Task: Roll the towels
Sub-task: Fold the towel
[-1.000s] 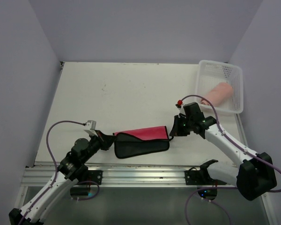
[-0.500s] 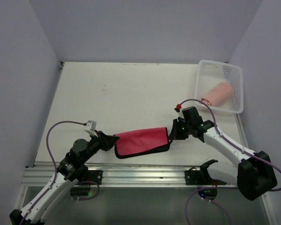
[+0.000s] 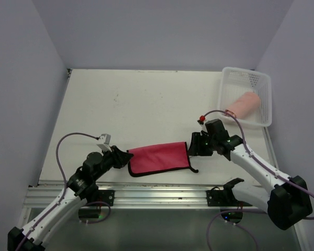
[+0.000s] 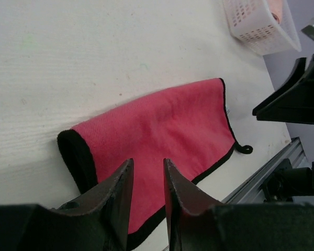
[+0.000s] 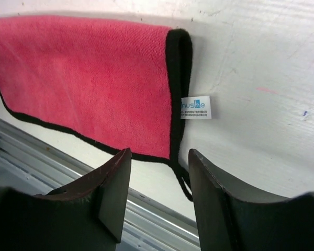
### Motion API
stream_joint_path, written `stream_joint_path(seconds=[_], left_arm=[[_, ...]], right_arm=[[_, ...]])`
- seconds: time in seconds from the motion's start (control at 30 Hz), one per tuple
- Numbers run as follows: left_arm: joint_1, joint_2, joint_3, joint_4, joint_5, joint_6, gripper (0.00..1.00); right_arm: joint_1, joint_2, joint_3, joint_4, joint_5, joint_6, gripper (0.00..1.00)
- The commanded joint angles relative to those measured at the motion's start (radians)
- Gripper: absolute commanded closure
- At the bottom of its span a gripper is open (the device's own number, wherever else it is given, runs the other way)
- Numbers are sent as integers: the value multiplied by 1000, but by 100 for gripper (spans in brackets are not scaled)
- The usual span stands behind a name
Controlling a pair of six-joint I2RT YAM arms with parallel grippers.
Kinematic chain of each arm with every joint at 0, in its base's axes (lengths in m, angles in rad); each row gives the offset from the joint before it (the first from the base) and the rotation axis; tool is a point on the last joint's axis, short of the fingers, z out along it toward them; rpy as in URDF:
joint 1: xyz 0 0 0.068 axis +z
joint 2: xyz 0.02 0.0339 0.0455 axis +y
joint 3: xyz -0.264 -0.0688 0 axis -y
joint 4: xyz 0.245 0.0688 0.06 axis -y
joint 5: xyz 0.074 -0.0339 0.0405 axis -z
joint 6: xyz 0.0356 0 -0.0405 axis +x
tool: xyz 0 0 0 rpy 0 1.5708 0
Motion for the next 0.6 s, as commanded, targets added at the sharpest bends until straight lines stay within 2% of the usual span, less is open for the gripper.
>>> stream_joint_path(seconds=[0.0,0.13,0.37,0.57], left_arm=[[3,86,-7,82,-53,-15,67],[4,166,39,73,-99,8,69],[3,193,59,104,-118,27,70],[3,277,56,231,-96,27,73]], right_arm=[[4,-49,46,-23,100,-3,49],[4,3,52,37,84,35,58],[4,106,97,152,47,49,80],[4,194,140,195,30,55,87]])
